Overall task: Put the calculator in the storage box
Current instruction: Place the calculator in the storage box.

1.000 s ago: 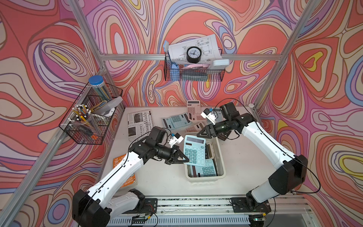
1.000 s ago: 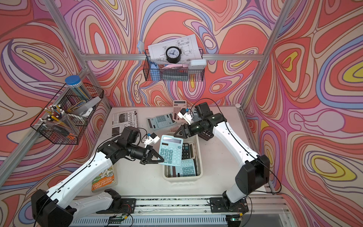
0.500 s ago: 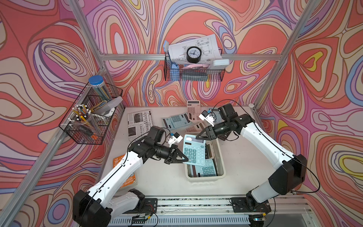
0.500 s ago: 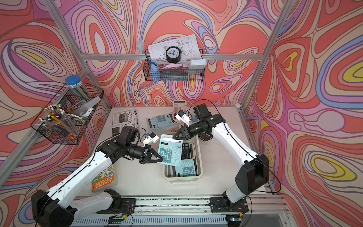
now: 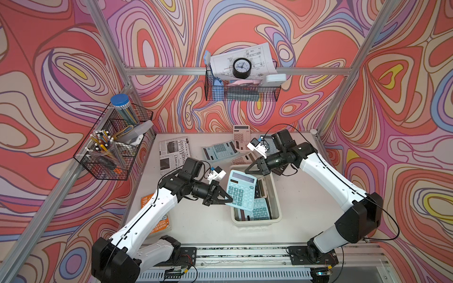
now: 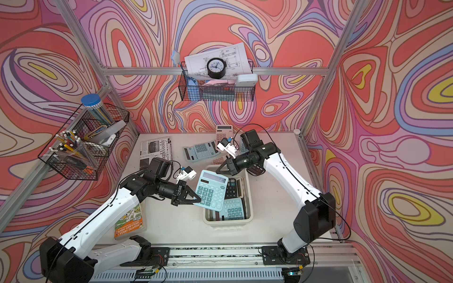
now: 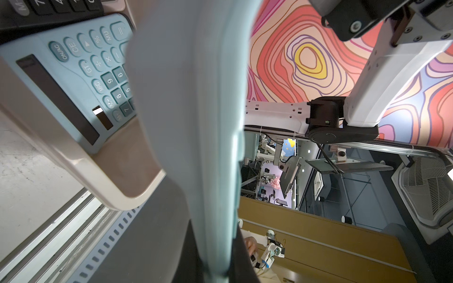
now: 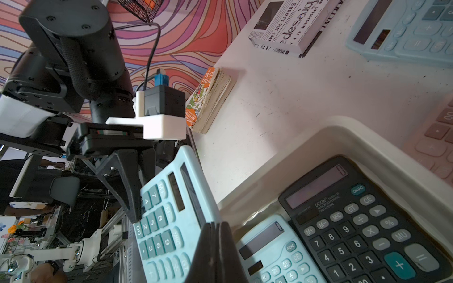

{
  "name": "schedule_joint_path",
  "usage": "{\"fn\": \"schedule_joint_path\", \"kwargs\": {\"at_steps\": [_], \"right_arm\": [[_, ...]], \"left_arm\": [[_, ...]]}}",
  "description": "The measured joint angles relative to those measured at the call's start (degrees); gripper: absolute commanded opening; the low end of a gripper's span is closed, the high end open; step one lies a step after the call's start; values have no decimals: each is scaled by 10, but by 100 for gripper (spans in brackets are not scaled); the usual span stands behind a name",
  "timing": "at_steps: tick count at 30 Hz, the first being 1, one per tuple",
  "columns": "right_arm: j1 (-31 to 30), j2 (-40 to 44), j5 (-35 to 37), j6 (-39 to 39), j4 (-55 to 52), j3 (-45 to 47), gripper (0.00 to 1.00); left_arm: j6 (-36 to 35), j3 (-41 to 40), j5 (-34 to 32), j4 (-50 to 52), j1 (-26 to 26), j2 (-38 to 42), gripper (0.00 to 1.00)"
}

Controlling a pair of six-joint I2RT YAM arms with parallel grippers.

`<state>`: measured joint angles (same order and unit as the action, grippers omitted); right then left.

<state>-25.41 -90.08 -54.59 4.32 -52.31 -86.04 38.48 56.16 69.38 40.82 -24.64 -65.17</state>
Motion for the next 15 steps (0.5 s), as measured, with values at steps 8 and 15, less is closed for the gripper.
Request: {"fn": "schedule_joint_path", "kwargs": {"at_steps": [8,15], "right_arm": [[-7,4,-3,-14,-4,2,57],[-6,-18,9,-16,-12,-18,62]], "left_arm": [[-19,5,-23,9,12,-4,0],[-30,9,-17,16,14,-4,0]]}}
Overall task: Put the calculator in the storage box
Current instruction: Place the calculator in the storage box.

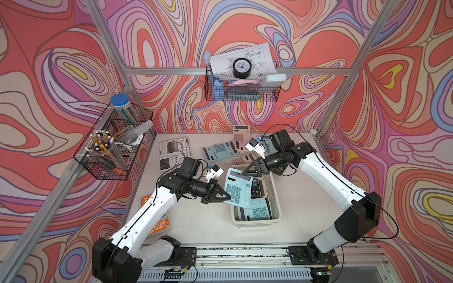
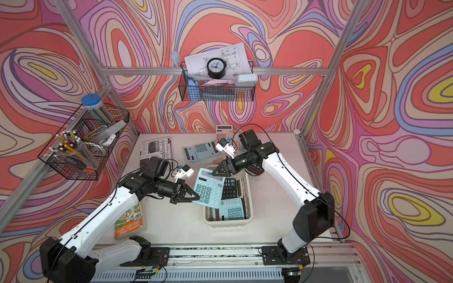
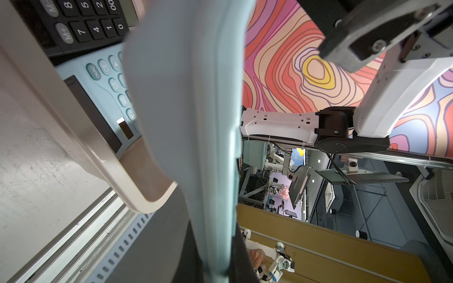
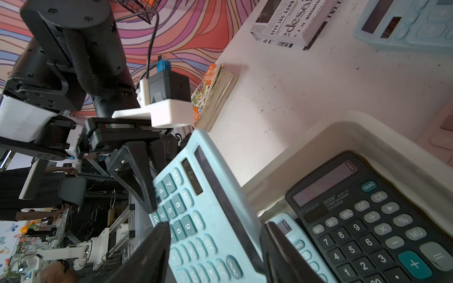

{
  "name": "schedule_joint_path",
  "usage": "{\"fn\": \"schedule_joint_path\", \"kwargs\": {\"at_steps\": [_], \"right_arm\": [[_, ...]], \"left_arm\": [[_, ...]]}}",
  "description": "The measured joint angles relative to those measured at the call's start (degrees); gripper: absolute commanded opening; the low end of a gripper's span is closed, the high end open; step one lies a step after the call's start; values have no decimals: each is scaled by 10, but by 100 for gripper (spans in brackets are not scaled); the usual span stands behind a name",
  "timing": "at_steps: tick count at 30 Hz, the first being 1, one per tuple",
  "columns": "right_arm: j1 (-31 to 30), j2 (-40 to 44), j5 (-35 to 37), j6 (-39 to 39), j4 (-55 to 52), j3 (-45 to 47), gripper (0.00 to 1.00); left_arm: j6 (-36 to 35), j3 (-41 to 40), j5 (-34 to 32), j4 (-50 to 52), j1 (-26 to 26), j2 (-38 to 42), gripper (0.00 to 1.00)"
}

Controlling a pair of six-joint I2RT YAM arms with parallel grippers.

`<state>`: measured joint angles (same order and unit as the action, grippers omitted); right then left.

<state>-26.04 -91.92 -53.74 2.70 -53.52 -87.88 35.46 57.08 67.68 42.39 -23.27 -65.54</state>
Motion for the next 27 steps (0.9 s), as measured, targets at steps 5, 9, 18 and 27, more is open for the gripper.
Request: {"fn": "schedule_joint_path", "kwargs": {"at_steps": [5,9,18,27], "right_arm": [[0,-28,14,0,-3,-2,62],[-1,-29,2,5,-6,-5,34],[1,-30,-31,19,-10,-2,34],[14,-15,-80,49,5,30,1]], "left_arm": [[-5,3,12,0,0,2,0],[-5,3,12,1,0,2,0],[3,3,28,-2,0,-10,0],[14,3,45,10,6,-19,11]]}}
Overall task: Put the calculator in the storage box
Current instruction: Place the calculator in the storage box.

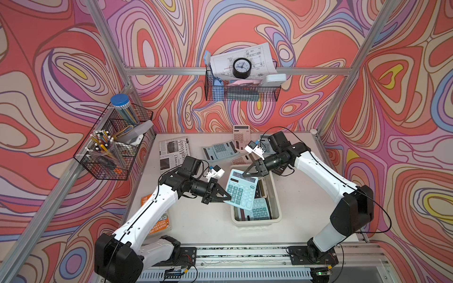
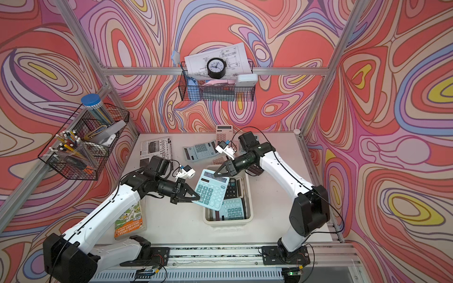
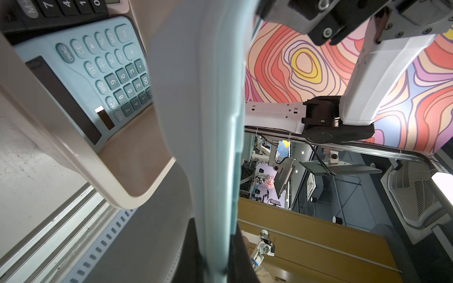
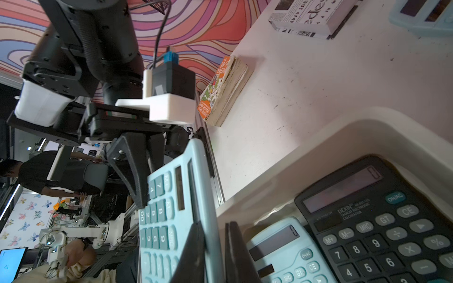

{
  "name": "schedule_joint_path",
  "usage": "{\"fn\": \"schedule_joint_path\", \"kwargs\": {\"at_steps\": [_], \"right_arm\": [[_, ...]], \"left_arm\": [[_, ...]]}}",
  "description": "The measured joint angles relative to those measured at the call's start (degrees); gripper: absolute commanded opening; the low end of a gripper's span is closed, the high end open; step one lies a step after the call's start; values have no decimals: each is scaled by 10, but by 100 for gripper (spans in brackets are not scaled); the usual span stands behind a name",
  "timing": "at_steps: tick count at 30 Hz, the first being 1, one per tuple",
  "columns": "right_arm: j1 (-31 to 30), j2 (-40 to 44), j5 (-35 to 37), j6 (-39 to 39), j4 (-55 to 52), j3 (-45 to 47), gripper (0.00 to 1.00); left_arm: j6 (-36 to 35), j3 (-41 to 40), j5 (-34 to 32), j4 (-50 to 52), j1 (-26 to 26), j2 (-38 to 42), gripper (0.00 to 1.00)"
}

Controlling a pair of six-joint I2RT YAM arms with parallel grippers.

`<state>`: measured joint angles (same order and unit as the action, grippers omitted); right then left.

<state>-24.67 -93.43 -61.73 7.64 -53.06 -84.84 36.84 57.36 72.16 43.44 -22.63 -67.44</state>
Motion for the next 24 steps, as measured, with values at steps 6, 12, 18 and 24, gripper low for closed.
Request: {"fn": "schedule_joint_path", "kwargs": {"at_steps": [6,12,18,24], "right_arm": [[-3,17,23,-39,23,20,0],[-7,29,59,-103,60,50,0],[-8,64,112,-181,104,73,0],[4,130,187,-250,132,106,0]], "left_arm": [[4,0,-24,-11,0,-2,43],[12,1,-69,-37,0,-2,64],[16,1,-126,-47,1,5,80],[20,22,-203,-45,2,38,93]]}}
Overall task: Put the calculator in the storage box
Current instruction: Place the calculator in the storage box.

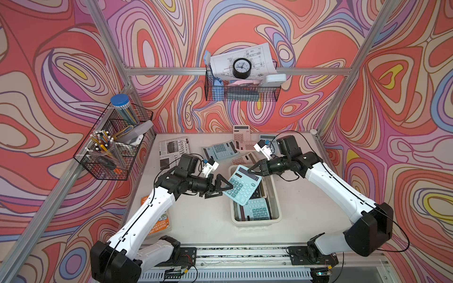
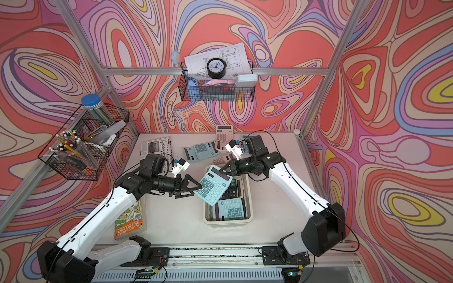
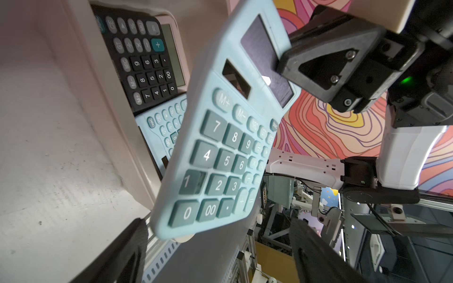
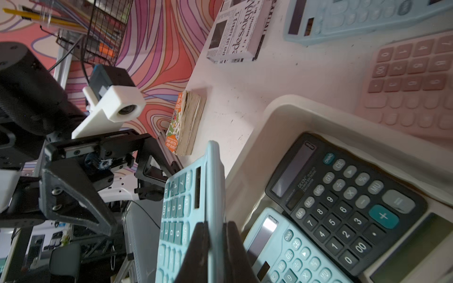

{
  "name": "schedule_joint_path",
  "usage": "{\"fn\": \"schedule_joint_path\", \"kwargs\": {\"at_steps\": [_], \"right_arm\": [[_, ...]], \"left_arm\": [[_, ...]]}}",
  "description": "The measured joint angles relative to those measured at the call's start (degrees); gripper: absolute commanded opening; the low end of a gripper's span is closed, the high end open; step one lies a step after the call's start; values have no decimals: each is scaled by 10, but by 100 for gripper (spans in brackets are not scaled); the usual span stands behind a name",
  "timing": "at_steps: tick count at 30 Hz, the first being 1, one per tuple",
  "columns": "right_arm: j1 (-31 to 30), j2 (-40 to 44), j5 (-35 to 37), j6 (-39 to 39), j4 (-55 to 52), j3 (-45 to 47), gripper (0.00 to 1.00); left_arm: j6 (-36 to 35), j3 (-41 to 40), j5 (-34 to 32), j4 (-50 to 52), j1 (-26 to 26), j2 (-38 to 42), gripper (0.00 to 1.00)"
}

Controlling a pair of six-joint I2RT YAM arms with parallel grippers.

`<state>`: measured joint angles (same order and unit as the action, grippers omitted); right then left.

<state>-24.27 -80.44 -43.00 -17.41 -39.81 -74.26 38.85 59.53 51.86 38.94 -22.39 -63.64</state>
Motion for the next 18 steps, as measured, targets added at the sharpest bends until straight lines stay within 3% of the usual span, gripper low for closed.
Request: {"fn": "schedule_joint_path", "kwargs": {"at_steps": [9,18], "right_arm": [[5,115,153,-94,18,58,0],[-9,167,328,-194,17,110,0]], "left_arm": [[7,2,-104,2,0,68,99],[45,-108,-218,-9,2,171,99]]}}
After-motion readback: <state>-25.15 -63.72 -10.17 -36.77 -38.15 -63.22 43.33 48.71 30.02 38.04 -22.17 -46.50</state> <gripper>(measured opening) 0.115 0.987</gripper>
